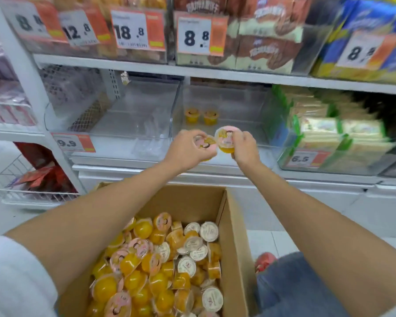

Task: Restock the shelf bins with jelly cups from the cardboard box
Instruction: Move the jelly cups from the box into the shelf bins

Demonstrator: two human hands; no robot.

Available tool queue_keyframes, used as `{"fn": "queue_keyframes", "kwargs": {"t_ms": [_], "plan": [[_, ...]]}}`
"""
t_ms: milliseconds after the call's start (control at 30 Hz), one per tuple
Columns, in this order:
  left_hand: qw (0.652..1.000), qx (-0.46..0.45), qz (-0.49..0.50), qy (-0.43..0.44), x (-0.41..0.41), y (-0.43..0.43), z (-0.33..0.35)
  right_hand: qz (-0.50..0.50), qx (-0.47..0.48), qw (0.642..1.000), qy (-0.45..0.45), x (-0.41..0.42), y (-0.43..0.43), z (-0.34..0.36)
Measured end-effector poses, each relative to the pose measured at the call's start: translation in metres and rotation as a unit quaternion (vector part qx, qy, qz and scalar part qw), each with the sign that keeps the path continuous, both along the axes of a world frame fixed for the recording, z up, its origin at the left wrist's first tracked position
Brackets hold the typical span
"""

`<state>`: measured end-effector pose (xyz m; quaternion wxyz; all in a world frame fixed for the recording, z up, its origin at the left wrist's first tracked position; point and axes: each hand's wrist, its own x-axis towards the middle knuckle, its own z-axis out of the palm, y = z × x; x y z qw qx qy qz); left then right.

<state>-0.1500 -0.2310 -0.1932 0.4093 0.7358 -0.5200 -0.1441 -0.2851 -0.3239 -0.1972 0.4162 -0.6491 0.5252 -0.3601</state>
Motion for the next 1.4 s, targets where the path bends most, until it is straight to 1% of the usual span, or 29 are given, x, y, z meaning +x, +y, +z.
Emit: {"fn": "queue_keyframes", "kwargs": {"t_ms": [67,100,200,267,333,433,500,567,600,633,700,767,867,967,1033,1100,1167,1233,1300,1367,1400], "plan": [[0.999,-0.031,-0.005,-0.044,-0.006,-0.032,0.019,-0.025,0.01,0.999,-0.035,-0.007,-0.027,0.018],[0.998,-0.032,-0.007,-0.057,-0.008,-0.05,0.023,-0.031,0.025,0.998,-0.047,-0.009,-0.043,0.022],[0.998,-0.005,-0.017,-0.062,-0.009,-0.113,0.019,-0.056,0.068,0.995,-0.036,-0.009,-0.099,0.013],[0.996,0.017,-0.028,-0.078,-0.01,-0.157,0.008,-0.079,0.086,0.993,-0.01,-0.009,-0.139,0.006],[0.991,0.049,-0.044,-0.115,-0.008,-0.192,0.0,-0.049,0.111,0.993,0.014,-0.006,-0.17,0.001],[0.975,0.075,-0.047,-0.201,0.009,-0.244,-0.01,-0.034,0.164,0.986,-0.011,0.006,-0.208,-0.01],[0.969,0.084,-0.059,-0.227,0.027,-0.266,-0.024,-0.01,0.185,0.982,-0.019,0.012,-0.223,-0.022],[0.948,0.111,-0.084,-0.286,0.043,-0.279,-0.042,0.021,0.181,0.983,-0.015,0.018,-0.238,-0.037],[0.935,0.139,-0.091,-0.313,0.05,-0.283,-0.05,0.018,0.17,0.985,-0.021,0.02,-0.243,-0.041],[0.93,0.159,-0.093,-0.317,0.056,-0.285,-0.056,0.0,0.172,0.985,-0.025,0.022,-0.247,-0.043],[0.935,0.163,-0.091,-0.3,0.069,-0.287,-0.062,-0.035,0.199,0.978,-0.052,0.029,-0.249,-0.042],[0.935,0.151,-0.089,-0.31,0.079,-0.284,-0.065,-0.021,0.219,0.973,-0.068,0.037,-0.251,-0.043],[0.93,0.153,-0.059,-0.328,0.085,-0.278,-0.063,-0.017,0.218,0.972,-0.089,0.047,-0.248,-0.046],[0.928,0.165,-0.072,-0.327,0.081,-0.272,-0.062,-0.024,0.211,0.972,-0.099,0.049,-0.248,-0.047],[0.93,0.174,-0.088,-0.311,0.082,-0.266,-0.061,-0.008,0.216,0.973,-0.078,0.048,-0.248,-0.047],[0.939,0.174,-0.092,-0.284,0.083,-0.258,-0.058,-0.012,0.194,0.981,-0.026,0.044,-0.245,-0.047],[0.941,0.184,-0.095,-0.267,0.085,-0.251,-0.053,-0.024,0.141,0.987,0.076,0.043,-0.243,-0.047],[0.929,0.215,-0.092,-0.288,0.084,-0.243,-0.049,-0.028,0.074,0.983,0.164,0.042,-0.235,-0.042],[0.919,0.232,-0.086,-0.307,0.082,-0.233,-0.045,-0.002,0.028,0.979,0.204,0.037,-0.218,-0.031],[0.926,0.223,-0.08,-0.293,0.076,-0.22,-0.037,0.021,-0.035,0.97,0.239,0.029,-0.195,-0.016],[0.933,0.209,-0.078,-0.281,0.071,-0.209,-0.032,0.022,-0.059,0.971,0.232,0.026,-0.18,-0.007]]}}
